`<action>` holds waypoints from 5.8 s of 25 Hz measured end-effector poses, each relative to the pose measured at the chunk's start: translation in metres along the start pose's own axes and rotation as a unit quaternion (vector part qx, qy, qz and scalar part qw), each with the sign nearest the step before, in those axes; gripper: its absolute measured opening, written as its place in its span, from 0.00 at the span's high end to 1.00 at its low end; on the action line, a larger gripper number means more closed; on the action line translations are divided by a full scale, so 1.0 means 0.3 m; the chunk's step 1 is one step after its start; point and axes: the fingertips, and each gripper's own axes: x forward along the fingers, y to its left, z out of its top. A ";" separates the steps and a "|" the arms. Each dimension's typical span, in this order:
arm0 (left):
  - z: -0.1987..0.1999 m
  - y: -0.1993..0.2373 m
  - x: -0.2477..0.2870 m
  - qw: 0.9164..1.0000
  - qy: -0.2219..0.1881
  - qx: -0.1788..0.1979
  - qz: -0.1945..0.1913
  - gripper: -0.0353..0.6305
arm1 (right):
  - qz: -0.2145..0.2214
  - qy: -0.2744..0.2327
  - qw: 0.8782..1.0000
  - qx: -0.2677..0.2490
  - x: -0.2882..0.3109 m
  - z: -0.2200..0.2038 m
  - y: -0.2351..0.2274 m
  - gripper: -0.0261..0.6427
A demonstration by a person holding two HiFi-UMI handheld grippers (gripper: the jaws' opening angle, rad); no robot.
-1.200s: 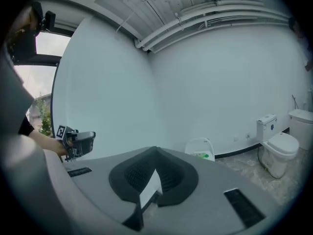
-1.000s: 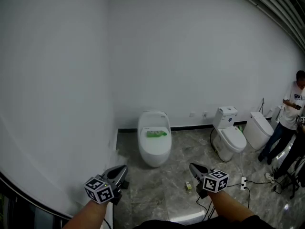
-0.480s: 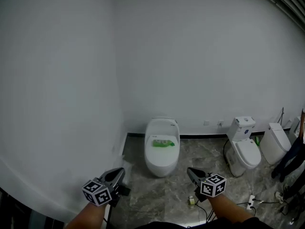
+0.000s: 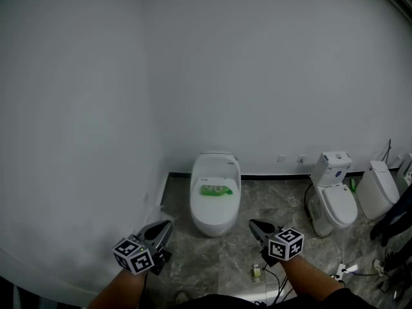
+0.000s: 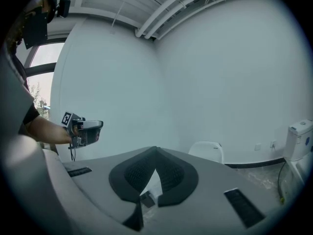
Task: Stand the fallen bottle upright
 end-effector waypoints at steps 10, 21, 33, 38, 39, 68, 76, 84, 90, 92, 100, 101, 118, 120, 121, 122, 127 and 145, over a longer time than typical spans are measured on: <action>0.073 0.439 0.356 0.998 0.015 -0.014 -0.067 0.94 | -0.058 0.001 0.998 0.008 0.357 0.083 -0.210 0.95; 0.151 0.900 0.670 0.991 0.056 -0.020 -0.121 0.94 | -0.113 0.009 0.993 0.033 0.804 0.161 -0.425 0.95; 0.158 1.055 1.136 0.996 0.063 -0.015 -0.055 0.94 | -0.040 0.007 0.999 0.025 1.089 0.281 -0.949 0.95; 0.180 1.100 1.362 0.997 0.063 -0.042 -0.005 0.94 | 0.011 0.023 0.999 0.021 1.207 0.377 -1.200 0.95; 0.184 1.116 1.409 0.997 0.063 -0.046 0.001 0.94 | 0.017 0.026 0.999 0.022 1.237 0.390 -1.249 0.95; -0.245 1.802 2.023 0.973 0.207 -0.020 -0.099 0.94 | -0.108 0.086 0.989 0.055 1.843 0.061 -1.850 0.95; -0.753 1.856 2.194 0.942 0.306 0.052 -0.129 0.93 | -0.060 0.146 0.986 0.053 1.975 -0.406 -2.021 0.89; -1.422 1.886 2.234 0.822 0.471 0.208 -0.245 0.43 | -0.034 0.229 0.969 0.082 2.045 -0.973 -2.043 0.64; -1.744 1.932 2.217 0.732 0.530 0.321 -0.283 0.35 | -0.033 0.264 0.960 0.084 2.067 -1.217 -2.101 0.60; -1.800 1.951 2.215 0.717 0.540 0.341 -0.280 0.35 | -0.019 0.279 0.957 0.080 2.074 -1.267 -2.096 0.57; -1.852 1.976 2.229 0.716 0.527 0.359 -0.283 0.33 | 0.003 0.305 0.949 0.075 2.108 -1.372 -2.074 0.55; -1.851 1.973 2.230 0.717 0.526 0.356 -0.287 0.33 | 0.005 0.303 0.950 0.078 2.108 -1.373 -2.074 0.55; -1.824 1.982 2.231 0.711 0.544 0.323 -0.307 0.33 | 0.007 0.265 0.963 0.056 2.132 -1.232 -2.076 0.72; -1.809 1.980 2.238 0.718 0.542 0.316 -0.303 0.33 | 0.006 0.250 0.967 0.046 2.135 -1.175 -2.074 0.72; -1.803 1.978 2.244 0.721 0.540 0.314 -0.300 0.33 | 0.005 0.244 0.969 0.041 2.135 -1.151 -2.074 0.72; -1.798 1.976 2.250 0.724 0.537 0.313 -0.298 0.33 | 0.004 0.240 0.970 0.035 2.134 -1.130 -2.075 0.72; -1.777 1.944 2.289 0.742 0.521 0.306 -0.289 0.34 | -0.001 0.223 0.975 0.008 2.113 -1.040 -2.080 0.72; -1.726 1.908 2.358 0.776 0.487 0.301 -0.265 0.34 | 0.016 0.123 0.992 -0.031 2.155 -0.754 -1.967 0.71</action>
